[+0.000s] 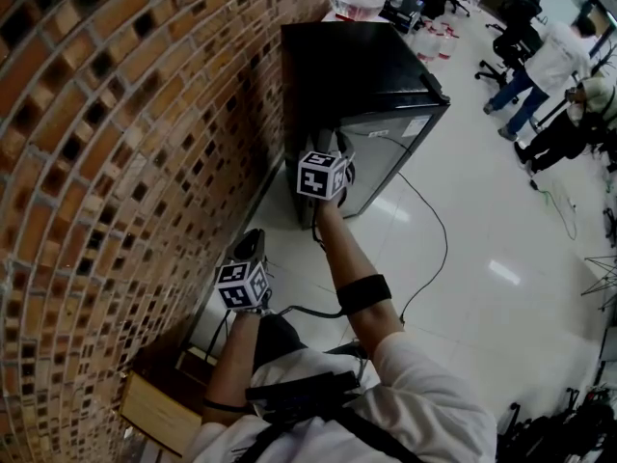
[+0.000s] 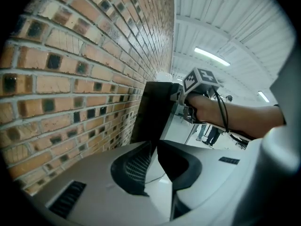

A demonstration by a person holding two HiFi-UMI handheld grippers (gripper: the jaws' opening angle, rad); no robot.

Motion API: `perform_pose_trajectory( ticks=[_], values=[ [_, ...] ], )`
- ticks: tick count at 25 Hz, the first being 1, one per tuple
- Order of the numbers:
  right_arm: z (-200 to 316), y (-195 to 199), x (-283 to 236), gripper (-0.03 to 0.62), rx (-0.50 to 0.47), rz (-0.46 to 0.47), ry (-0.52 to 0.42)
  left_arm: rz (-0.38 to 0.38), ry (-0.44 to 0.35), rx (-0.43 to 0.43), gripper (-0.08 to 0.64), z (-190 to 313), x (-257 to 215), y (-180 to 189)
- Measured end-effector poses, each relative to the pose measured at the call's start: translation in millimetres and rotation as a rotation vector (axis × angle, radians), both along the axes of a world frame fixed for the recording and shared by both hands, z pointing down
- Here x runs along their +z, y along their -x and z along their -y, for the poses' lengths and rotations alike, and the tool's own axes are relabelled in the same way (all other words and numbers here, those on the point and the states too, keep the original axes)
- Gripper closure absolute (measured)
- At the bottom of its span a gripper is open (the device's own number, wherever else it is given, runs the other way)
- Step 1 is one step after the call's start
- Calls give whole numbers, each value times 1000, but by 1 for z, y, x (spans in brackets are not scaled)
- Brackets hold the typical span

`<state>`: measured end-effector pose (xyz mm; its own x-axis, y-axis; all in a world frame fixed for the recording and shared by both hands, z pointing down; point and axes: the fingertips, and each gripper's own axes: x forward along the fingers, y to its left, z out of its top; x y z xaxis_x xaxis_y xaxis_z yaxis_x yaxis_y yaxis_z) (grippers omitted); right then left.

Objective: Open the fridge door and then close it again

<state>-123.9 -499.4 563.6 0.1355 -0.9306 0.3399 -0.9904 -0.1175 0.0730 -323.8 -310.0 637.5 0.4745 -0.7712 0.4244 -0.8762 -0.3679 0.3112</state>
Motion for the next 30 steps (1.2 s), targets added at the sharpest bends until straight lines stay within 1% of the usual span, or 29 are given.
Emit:
perform_pose_trajectory(
  ticks=[8,20,23,25,28,30],
  values=[
    [6,0,0,308,-5,-1,-3,-13,9,-7,517,3,1,-6],
    [7,0,1,307,-12,7,-12,-10,10,-12,517,6,1,-10],
    [0,-1,-4,308,-62,9,-22,-9,9,-18,517,4,-4,-14],
    [-15,-4,-10,308,-106,9,-28,-11,3,-24,517,3,-10,-19],
    [-51,-16,-19,308,-179,18,-20,-14,-16,-25,518,-3,-27,-31],
    [-80,-32,-25,315,-231,46,-6,-13,-36,-18,518,-10,-45,-42]
  ],
)
